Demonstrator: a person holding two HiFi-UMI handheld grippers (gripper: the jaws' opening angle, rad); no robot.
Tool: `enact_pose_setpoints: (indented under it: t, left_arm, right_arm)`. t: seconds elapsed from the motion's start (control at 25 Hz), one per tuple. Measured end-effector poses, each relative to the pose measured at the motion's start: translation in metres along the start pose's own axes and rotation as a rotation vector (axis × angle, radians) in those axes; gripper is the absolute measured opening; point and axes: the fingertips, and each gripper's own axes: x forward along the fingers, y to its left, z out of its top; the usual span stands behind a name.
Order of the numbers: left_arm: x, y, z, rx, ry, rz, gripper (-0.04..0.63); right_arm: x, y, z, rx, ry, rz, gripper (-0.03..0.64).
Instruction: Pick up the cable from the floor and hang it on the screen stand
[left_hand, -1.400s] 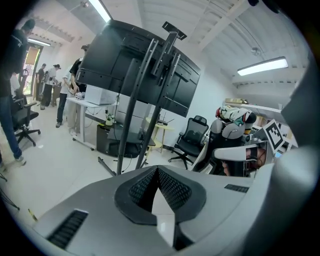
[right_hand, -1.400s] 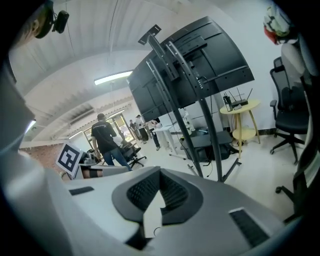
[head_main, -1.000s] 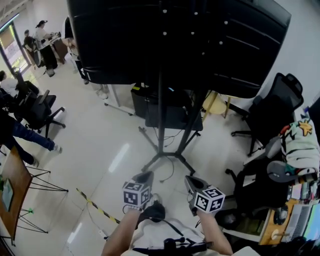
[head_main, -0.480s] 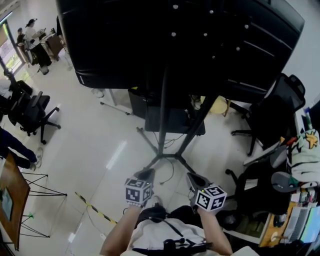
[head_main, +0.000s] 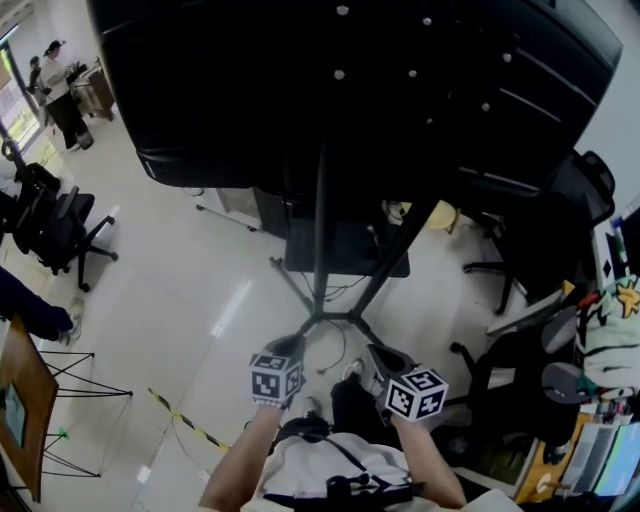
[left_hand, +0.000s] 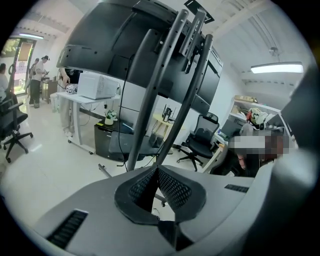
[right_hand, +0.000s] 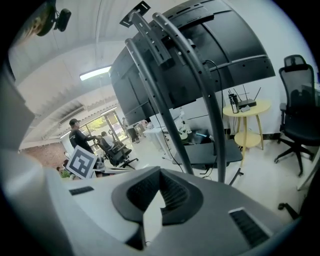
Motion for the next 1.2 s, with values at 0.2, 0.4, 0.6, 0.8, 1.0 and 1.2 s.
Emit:
enact_pose_setpoints:
  t: [0.2, 0.4, 0.6, 0.8, 1.0, 1.2]
  left_arm:
    - [0.037, 0.022, 0.002, 0.005, 0.034, 0.069, 0.000]
    - [0.077, 0.044, 0.008, 0.000, 0.053, 0.106, 0.002]
    - [0.114, 0.070, 0.013, -0.009, 0.075, 0.146, 0.003]
    - [0.151, 0.096, 0.011, -0.023, 0.117, 0.183, 0.004]
    - [0.185, 0.113, 0.005, -0.072, 0.127, 0.181, 0.087]
    - [0.214, 0.138, 0.008, -0.132, 0.059, 0.205, 0.143]
  right_arm:
    - [0.027, -0.014, 0.020, -0.039, 0.035, 0.046, 0.003]
    - [0.055, -0.028, 0.036, -0.074, 0.068, 0.074, 0.003]
    - [0.080, -0.035, 0.043, -0.103, 0.108, 0.109, 0.003]
    - [0.099, -0.040, 0.049, -0.137, 0.126, 0.129, 0.003]
    - [0.111, -0.050, 0.053, -0.155, 0.140, 0.137, 0.003]
    - [0.123, -0.062, 0.054, -0.181, 0.148, 0.147, 0.003]
